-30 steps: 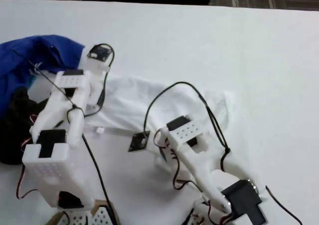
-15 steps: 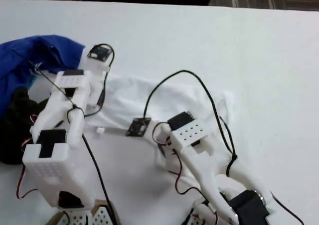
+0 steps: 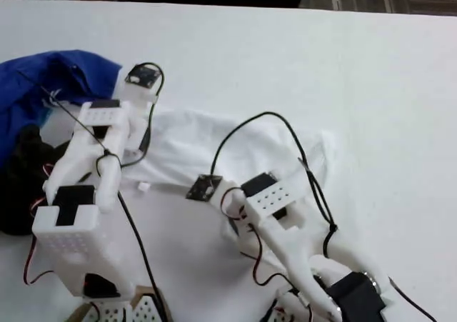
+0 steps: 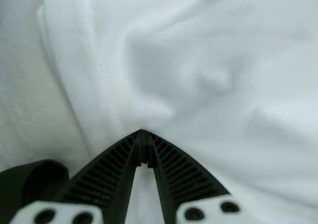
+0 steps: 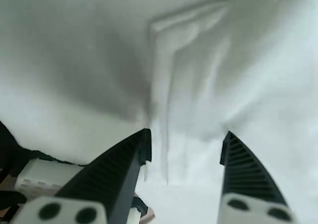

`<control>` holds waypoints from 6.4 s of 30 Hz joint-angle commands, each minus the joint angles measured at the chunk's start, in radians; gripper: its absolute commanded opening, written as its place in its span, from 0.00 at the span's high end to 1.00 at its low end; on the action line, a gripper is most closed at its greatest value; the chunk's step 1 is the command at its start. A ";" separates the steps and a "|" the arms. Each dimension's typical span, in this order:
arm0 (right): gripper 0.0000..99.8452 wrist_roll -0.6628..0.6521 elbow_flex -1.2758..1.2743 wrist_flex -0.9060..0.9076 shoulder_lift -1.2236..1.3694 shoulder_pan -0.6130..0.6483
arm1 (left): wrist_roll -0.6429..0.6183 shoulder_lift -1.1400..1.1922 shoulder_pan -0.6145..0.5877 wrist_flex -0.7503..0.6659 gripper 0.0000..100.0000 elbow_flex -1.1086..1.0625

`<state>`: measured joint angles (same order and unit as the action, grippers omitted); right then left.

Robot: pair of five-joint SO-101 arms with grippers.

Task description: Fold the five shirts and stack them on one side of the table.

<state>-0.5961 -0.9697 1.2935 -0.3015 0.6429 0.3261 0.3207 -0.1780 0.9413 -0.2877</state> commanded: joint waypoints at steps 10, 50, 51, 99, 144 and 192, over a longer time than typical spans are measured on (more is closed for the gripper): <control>0.77 0.095 -0.114 -0.216 -0.030 0.140 | -0.012 0.003 -0.005 -0.026 0.98 0.022; 0.61 -0.242 0.006 0.054 -0.042 -0.053 | -0.012 0.003 -0.005 -0.026 0.98 0.022; 0.61 -0.241 0.006 0.054 -0.042 -0.038 | -0.012 0.003 -0.005 -0.026 0.98 0.022; 0.98 -0.244 0.110 -0.097 0.328 -0.194 | -0.012 0.003 -0.005 -0.026 0.98 0.021; 0.98 -0.534 1.521 0.395 0.969 -0.444 | -0.012 0.003 -0.005 -0.025 0.98 0.021; 0.98 -0.195 1.333 0.125 0.780 -0.314 | -0.009 0.008 0.000 -0.023 0.98 0.030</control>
<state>-0.8017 0.3606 1.4131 0.5178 0.3284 0.3261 0.3253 -0.1780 0.9413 -0.2862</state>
